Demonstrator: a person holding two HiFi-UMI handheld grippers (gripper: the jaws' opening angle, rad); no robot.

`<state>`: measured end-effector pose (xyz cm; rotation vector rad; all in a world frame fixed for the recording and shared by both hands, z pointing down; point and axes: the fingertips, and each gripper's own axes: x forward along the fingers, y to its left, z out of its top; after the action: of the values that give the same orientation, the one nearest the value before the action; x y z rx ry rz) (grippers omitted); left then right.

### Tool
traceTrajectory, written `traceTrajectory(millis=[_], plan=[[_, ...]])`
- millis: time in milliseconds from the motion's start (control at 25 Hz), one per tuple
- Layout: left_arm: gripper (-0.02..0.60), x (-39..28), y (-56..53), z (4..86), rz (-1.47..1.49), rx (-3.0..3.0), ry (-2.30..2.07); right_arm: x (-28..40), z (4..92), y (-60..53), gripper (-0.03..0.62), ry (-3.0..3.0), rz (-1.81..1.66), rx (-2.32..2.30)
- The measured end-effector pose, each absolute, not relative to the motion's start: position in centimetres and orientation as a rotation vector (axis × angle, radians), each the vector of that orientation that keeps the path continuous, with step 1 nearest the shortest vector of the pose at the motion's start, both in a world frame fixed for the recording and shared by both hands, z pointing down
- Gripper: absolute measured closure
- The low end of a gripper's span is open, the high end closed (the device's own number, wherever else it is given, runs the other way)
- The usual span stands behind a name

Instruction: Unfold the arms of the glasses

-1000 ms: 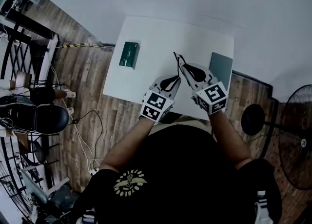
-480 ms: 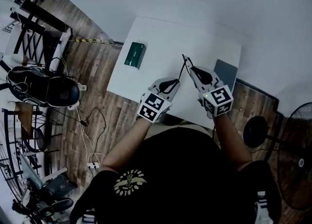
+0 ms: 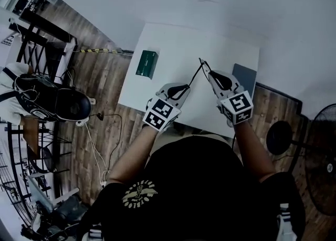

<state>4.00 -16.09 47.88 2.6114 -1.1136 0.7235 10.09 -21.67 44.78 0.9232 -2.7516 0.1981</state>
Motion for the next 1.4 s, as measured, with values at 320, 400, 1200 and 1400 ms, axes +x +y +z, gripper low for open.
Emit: traceTrajectory(millis=[320,400,1200,1400], plan=[[0.555,-1.0,-16.6,46.5,0.767,2.701,-1.002,7.2,44.1,-21.7,0.574,-2.63,0.063,1.076],[0.555,-2.4,-16.9,46.5,0.778,2.723,-0.966,6.2,44.1,-21.8,0.574,-2.599,0.037,1.103],[0.555,-10.0,-19.1,48.9,0.831,2.877,-0.627,2.6,47.6,-21.0,0.574,-2.228,-0.095,1.298],[0.554,-9.3,-18.9,48.9,0.805,2.879,-0.59,3.1,47.5,-20.4,0.576,-2.24,-0.022,1.367]])
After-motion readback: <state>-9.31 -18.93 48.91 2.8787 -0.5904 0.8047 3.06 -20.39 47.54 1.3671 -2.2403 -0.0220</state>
